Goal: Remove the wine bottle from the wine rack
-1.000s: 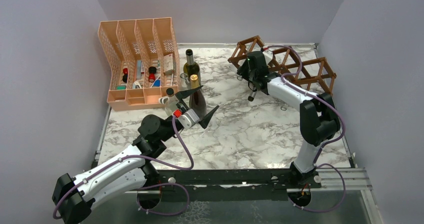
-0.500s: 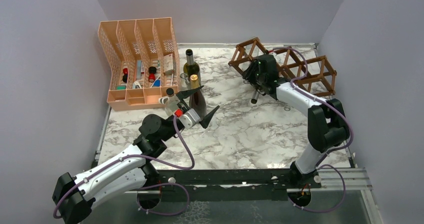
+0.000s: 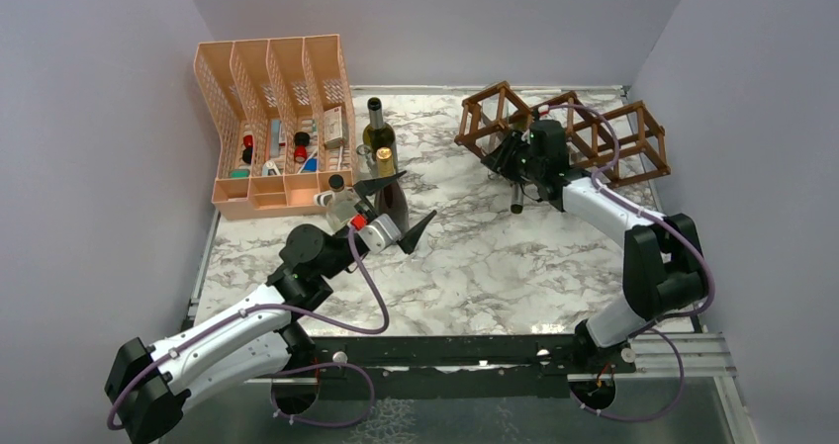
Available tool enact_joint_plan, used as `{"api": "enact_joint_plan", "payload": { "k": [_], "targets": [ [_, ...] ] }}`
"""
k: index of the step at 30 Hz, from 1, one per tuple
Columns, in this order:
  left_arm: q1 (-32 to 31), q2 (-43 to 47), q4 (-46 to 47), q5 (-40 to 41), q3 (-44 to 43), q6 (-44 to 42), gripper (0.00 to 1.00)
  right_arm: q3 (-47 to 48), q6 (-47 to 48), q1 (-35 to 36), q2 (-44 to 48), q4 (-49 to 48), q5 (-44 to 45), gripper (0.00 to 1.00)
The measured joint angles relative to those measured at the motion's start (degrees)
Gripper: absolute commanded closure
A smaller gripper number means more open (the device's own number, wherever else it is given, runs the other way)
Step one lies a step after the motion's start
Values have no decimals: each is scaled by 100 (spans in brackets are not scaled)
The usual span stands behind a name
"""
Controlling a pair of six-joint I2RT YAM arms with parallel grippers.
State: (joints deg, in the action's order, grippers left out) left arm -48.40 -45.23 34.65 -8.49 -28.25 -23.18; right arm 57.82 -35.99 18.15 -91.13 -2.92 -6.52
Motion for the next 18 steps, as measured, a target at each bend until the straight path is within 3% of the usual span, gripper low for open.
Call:
{"api": "enact_joint_plan", "payload": {
  "k": [9, 18],
  "targets": [
    [0, -85, 0, -9, 0, 2, 10, -387, -459, 186, 238, -219, -37, 94],
    [0, -144, 0, -17, 0, 15, 10, -1110, -769, 358, 1040, -127, -94, 99]
  ]
}}
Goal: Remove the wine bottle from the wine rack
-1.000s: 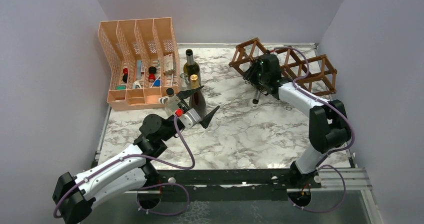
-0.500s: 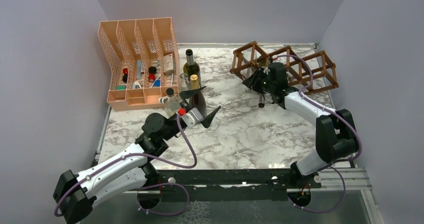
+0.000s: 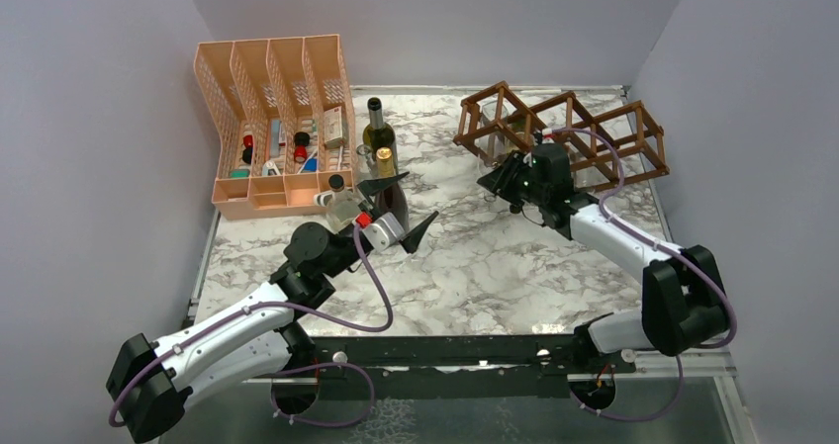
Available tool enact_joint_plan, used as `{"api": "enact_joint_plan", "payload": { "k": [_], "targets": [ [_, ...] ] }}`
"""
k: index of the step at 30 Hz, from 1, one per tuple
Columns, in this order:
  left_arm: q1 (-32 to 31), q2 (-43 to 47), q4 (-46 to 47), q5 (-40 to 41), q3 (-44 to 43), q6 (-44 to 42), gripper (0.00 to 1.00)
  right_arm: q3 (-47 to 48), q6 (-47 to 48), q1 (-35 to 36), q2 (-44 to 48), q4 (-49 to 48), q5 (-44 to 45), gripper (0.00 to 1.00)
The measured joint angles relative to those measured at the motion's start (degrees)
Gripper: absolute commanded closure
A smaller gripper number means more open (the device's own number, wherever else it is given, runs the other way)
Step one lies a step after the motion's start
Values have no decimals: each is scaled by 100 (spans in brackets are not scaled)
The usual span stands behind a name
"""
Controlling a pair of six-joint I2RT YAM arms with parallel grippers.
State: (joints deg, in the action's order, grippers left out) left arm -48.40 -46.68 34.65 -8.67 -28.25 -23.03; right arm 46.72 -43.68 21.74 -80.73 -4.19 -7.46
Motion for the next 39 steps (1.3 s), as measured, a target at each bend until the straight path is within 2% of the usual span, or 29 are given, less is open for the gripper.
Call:
{"api": "enact_joint_plan", "payload": {
  "k": [13, 22, 29, 39],
  "targets": [
    [0, -35, 2, -68, 0, 52, 10, -1117, -619, 7, 1781, 321, -317, 99],
    [-11, -33, 0, -114, 0, 87, 10, -1434, -1014, 7, 2347, 435, -557, 99],
    [-50, -33, 0, -120, 0, 92, 10, -1784, -1224, 7, 3412, 907, -732, 99],
    [-219, -33, 0, -131, 0, 90, 10, -1816, -1449, 7, 4216, 1768, -879, 99]
  ]
}}
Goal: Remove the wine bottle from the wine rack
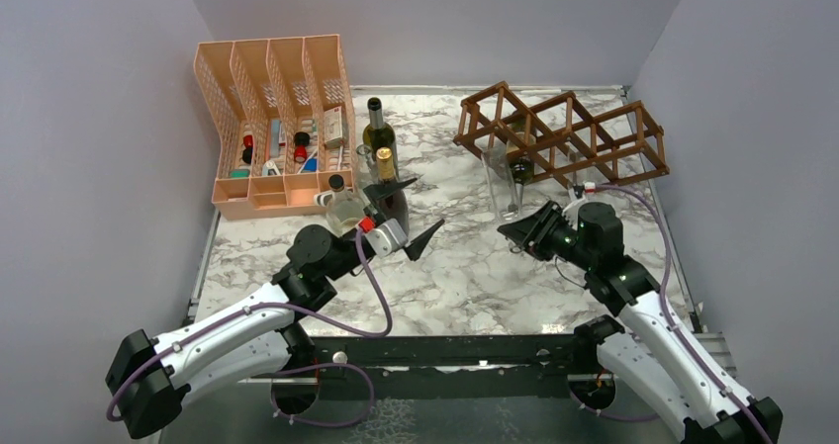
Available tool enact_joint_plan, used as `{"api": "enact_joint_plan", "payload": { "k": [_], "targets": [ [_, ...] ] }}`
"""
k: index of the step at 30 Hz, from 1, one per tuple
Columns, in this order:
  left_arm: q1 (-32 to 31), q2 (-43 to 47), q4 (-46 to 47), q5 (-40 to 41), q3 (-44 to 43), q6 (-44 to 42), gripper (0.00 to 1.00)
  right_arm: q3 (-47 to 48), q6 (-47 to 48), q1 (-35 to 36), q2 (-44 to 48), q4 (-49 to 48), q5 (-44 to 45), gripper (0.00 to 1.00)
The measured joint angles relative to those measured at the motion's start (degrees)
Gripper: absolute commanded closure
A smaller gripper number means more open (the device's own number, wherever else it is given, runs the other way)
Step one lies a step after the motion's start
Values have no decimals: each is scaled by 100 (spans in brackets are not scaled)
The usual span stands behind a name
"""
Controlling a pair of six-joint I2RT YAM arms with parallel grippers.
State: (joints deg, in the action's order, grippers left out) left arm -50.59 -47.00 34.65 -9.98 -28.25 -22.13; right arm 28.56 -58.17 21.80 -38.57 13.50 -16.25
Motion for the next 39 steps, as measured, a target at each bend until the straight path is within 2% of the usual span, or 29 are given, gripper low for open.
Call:
{"api": "enact_joint_plan", "payload": {
  "k": [6, 10, 16, 22, 29, 39],
  "targets": [
    [-107, 0, 0, -157, 0, 0, 8, 299, 229, 0, 389, 1325, -153, 99],
    [-199, -26, 7, -654, 0, 26, 7, 883, 710, 0, 428, 2238, -304, 99],
    [-468, -483, 35, -1574, 0, 149, 6, 1834, 1788, 0, 245, 3650, -625, 99],
    [-935, -1154, -120, -1775, -24, 262, 9, 2623, 2782, 0, -44, 4944, -745, 99],
    [-1303, -1869, -481, -1773, -538, 299, 9, 2702, 3414, 0, -48, 5761, -750, 99],
    [-1971, -3305, -1899, -1733, -2280, 81, 12, 2684, 3672, 2, 146, 6019, -931, 99]
  ]
}}
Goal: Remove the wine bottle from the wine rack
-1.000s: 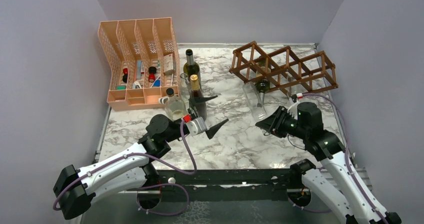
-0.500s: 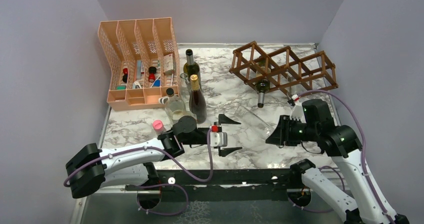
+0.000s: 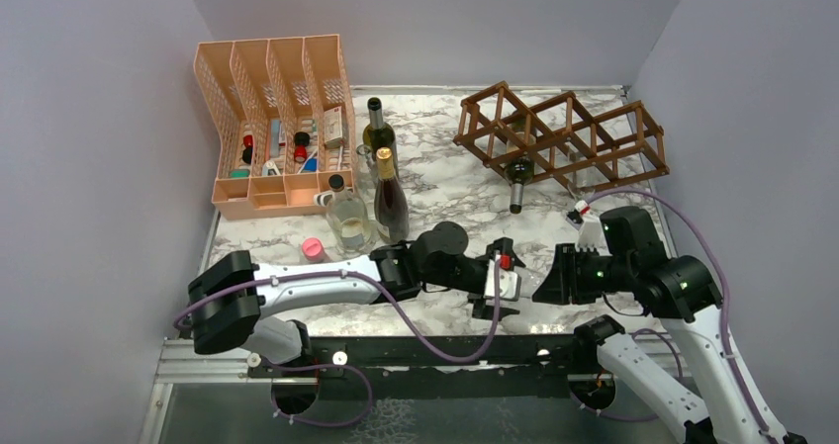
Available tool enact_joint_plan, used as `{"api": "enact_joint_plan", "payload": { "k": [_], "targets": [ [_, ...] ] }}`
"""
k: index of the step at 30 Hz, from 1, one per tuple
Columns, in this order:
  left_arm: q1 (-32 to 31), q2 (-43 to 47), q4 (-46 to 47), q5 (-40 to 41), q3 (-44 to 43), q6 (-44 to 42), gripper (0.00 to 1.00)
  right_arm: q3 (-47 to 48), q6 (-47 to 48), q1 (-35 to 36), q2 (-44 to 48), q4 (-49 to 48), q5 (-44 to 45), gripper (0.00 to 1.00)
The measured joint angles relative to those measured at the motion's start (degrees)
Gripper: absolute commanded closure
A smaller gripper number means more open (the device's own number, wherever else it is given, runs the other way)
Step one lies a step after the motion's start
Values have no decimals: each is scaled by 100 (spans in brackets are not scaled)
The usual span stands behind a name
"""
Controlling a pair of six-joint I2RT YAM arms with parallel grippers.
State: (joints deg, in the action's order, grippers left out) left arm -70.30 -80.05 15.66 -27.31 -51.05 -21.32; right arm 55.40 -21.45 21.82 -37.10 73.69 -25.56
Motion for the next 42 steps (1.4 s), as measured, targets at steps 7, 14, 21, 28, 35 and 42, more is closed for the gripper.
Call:
{"api": "enact_joint_plan", "payload": {
  "k": [7, 14, 21, 28, 35, 42],
  "targets": [
    [-105, -560, -352, 107, -444, -103, 17, -11, 59, 0, 68, 85, -101, 99],
    [-201, -1073, -713, 245, -1043, -184, 46, -17, 66, 0, 142, 107, -146, 99],
    [-319, -1049, -774, 734, -1058, -313, 77, -17, 138, -2, 153, 120, -149, 58],
    [-339, -304, -223, 1440, 24, 81, 85, 319, 72, 20, 146, -68, -175, 13],
    [-321, 446, -55, 2275, 855, 706, 90, 1335, 103, 20, 57, -175, 269, 1],
    [-295, 2142, 269, 3985, 2004, 1370, 93, 1554, 98, 20, 160, -304, 741, 1]
  ]
}}
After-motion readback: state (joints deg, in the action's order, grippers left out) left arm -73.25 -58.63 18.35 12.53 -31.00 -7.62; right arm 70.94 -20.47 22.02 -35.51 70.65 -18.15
